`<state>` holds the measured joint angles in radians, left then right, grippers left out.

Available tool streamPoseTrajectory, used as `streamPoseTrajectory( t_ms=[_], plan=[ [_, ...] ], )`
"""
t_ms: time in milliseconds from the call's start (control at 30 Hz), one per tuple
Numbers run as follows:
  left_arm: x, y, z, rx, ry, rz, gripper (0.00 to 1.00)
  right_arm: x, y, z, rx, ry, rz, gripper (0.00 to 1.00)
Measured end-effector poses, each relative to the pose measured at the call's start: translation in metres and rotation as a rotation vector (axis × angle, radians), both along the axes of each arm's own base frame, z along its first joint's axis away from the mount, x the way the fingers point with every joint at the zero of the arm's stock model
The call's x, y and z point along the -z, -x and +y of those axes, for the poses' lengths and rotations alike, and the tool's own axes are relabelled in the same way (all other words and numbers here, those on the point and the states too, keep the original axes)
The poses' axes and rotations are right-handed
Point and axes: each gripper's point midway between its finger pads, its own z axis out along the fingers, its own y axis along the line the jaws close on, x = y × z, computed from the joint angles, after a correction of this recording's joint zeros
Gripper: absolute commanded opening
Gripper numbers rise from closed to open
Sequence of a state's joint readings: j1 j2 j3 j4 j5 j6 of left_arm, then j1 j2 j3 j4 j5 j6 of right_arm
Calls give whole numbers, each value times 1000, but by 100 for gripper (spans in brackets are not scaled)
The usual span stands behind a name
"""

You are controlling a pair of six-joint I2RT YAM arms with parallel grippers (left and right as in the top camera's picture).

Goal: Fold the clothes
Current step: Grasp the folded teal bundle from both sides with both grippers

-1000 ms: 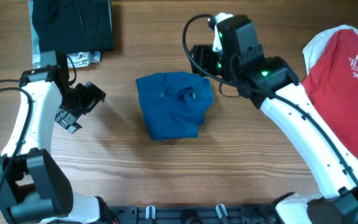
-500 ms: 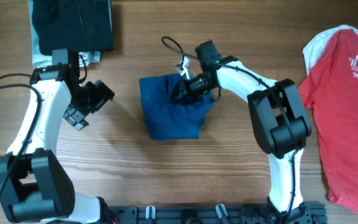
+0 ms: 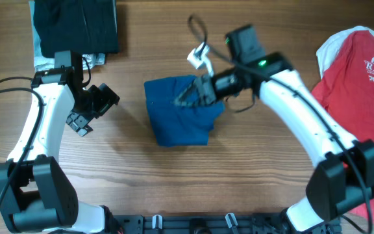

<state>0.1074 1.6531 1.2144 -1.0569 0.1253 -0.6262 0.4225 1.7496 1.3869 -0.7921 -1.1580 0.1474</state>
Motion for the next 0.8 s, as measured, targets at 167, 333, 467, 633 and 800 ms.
streamPoseTrajectory(
  t_ms=[167, 333, 467, 633, 800],
  plan=[
    [0, 0, -2, 5, 10, -1, 100, 93, 25, 8, 23, 8, 64, 41],
    [-2, -2, -11, 52, 59, -18, 100, 147, 43, -3, 95, 54, 210, 44],
    [-6, -3, -27, 160, 146, -51, 100, 183, 36, -11, 199, 183, 263, 41],
    [-12, -5, -45, 312, 236, -109, 100, 157, 22, -11, 252, 177, 184, 72],
    [-13, -5, -56, 396, 292, -151, 100, 1, 2, -17, 324, -30, -156, 99]
  ],
)
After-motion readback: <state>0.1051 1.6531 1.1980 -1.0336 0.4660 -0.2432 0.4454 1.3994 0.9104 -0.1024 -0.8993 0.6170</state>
